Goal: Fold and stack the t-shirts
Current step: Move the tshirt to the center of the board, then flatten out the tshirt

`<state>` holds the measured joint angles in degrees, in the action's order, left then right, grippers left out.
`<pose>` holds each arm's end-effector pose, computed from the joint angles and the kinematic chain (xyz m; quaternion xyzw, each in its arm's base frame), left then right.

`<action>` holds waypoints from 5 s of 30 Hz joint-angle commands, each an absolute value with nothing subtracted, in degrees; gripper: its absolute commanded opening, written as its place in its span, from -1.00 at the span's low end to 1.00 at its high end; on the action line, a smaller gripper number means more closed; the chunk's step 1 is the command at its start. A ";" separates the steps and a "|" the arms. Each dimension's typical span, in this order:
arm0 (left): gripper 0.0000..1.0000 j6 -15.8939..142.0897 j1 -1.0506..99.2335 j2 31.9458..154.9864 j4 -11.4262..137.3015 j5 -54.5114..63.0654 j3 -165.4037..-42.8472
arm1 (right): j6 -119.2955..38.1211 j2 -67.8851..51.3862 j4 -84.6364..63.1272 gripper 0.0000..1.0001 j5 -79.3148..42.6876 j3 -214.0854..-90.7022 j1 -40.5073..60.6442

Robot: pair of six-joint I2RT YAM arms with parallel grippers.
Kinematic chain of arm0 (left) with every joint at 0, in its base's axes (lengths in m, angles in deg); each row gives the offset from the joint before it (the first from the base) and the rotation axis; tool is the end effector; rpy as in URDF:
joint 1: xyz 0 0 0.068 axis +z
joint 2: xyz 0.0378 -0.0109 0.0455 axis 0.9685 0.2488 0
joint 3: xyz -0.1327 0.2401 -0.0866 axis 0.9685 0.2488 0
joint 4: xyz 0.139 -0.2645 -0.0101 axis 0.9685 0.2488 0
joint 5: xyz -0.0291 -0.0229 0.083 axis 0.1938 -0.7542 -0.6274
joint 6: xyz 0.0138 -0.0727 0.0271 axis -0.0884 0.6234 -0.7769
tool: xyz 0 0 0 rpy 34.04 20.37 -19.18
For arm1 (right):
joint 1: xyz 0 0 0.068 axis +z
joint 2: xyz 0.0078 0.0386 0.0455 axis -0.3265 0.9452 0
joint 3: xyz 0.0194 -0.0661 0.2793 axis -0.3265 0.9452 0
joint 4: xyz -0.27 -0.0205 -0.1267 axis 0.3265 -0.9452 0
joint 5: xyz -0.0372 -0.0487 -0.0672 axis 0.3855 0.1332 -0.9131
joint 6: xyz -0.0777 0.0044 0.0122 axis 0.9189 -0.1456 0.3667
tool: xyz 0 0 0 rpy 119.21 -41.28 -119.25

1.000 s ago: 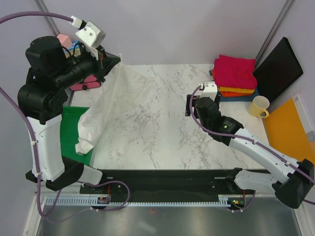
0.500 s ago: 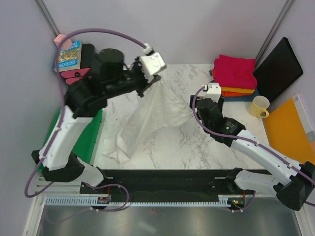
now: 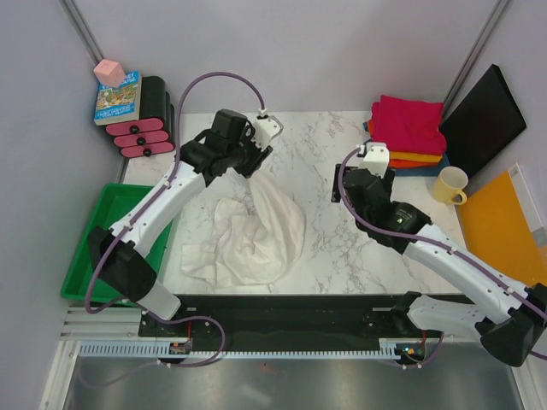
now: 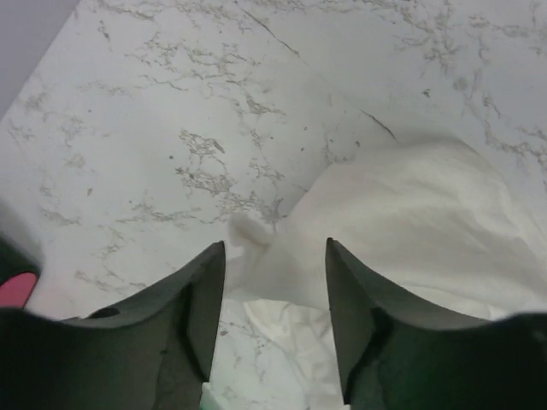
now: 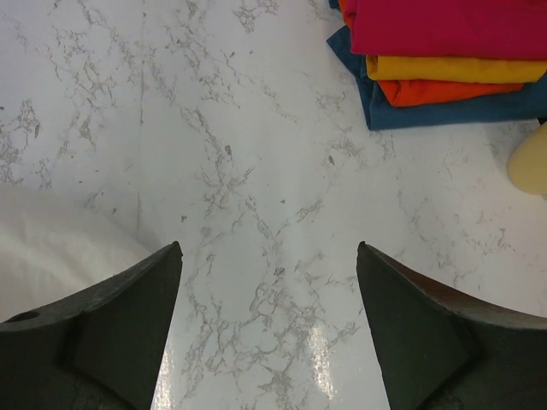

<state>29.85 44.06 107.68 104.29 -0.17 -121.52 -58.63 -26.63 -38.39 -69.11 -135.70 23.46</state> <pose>0.3490 -0.2194 0.3629 0.4172 0.8013 -0.0667 0.4237 0.2409 0.1582 0.3377 0.0514 0.8310 -0.0176 0.5536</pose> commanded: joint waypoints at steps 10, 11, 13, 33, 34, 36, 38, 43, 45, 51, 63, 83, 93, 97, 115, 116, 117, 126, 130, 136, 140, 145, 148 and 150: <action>0.99 40.86 51.75 107.19 96.15 1.97 -117.91 | -59.35 -20.45 -38.82 0.68 -64.90 -134.94 24.09; 0.99 42.10 53.43 105.70 97.72 3.30 -118.35 | -59.26 -18.86 -38.46 0.66 -64.02 -135.20 24.53; 0.99 45.08 59.03 104.11 100.10 7.50 -118.97 | -58.65 -13.95 -36.37 0.51 -62.61 -136.25 25.58; 0.98 43.43 70.93 79.41 106.70 2.87 -95.25 | -61.72 20.00 -23.69 0.36 -47.23 -150.85 24.28; 0.98 43.43 71.02 79.15 106.88 2.87 -94.89 | -61.90 20.53 -23.78 0.27 -46.01 -150.94 23.84; 0.98 43.43 71.11 78.44 106.96 2.96 -93.93 | -62.68 21.41 -23.78 0.21 -44.42 -150.50 23.22; 0.97 43.61 71.20 78.09 107.05 3.05 -93.31 | -63.04 21.50 -23.70 0.07 -43.63 -149.19 22.95; 0.96 44.66 71.55 78.09 106.79 4.19 -91.81 | -63.92 20.89 -23.34 -0.04 -40.99 -146.81 22.25; 0.96 45.10 71.90 78.18 106.70 4.80 -91.02 | -64.18 20.71 -23.08 -0.20 -39.50 -145.93 21.90; 0.93 44.84 72.16 78.35 106.26 4.02 -89.35 | -65.94 17.38 -22.99 -1.00 -41.14 -143.65 21.28; 0.81 43.26 72.08 90.74 107.84 6.82 -88.47 | -66.03 -2.23 -25.89 -1.00 -52.58 -138.02 14.52; 0.58 37.11 58.20 101.63 105.91 17.56 -87.15 | -68.58 2.43 -25.80 -1.00 -50.04 -136.96 15.48; 0.57 36.75 53.62 113.15 105.21 9.91 -88.64 | -68.75 1.55 -26.51 -1.00 -50.83 -138.11 15.75; 0.57 37.10 53.18 117.81 104.94 7.44 -89.43 | -69.10 0.32 -26.77 -1.00 -50.83 -138.20 15.83; 0.14 37.63 50.45 117.21 100.82 -0.92 -88.38 | -68.93 -0.74 -26.86 -1.00 -50.21 -137.40 16.18; 0.16 37.81 50.54 114.85 100.38 -0.21 -88.38 | -68.75 -0.74 -26.68 -1.00 -50.21 -137.06 16.10; 0.21 38.07 50.46 113.87 100.11 1.19 -88.64 | -68.75 -0.74 -26.51 -1.00 -50.21 -136.97 16.10; 0.28 37.63 50.10 103.76 93.96 2.34 -85.66 | -68.23 -1.53 -26.59 -1.00 -50.39 -135.38 16.10; 0.29 36.32 48.35 105.24 93.34 3.49 -85.04 | -68.49 -1.88 -26.59 -1.00 -50.30 -134.42 16.10; 0.27 36.14 45.10 109.37 92.55 3.40 -83.73 | -69.10 -3.28 -26.68 -1.00 -50.74 -133.54 16.10; 0.27 36.23 43.60 111.22 92.02 1.47 -82.67 | -69.37 -4.16 -27.56 -1.00 -51.09 -133.19 16.10; 0.16 36.14 43.42 114.65 91.94 -0.46 -82.23 | -69.54 -5.04 -27.65 -1.00 -51.53 -131.78 16.10; -0.32 36.31 43.42 116.23 92.02 -2.49 -82.84 | -69.98 -5.13 -27.56 -1.00 -51.44 -131.17 16.10; -0.96 36.22 43.42 116.15 91.94 -3.19 -82.67 | -69.90 -5.22 -27.65 -1.00 -51.44 -131.16 16.10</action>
<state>37.82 43.58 111.97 93.25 0.49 -84.69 -68.80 -3.47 -27.63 -50.42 -131.68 15.70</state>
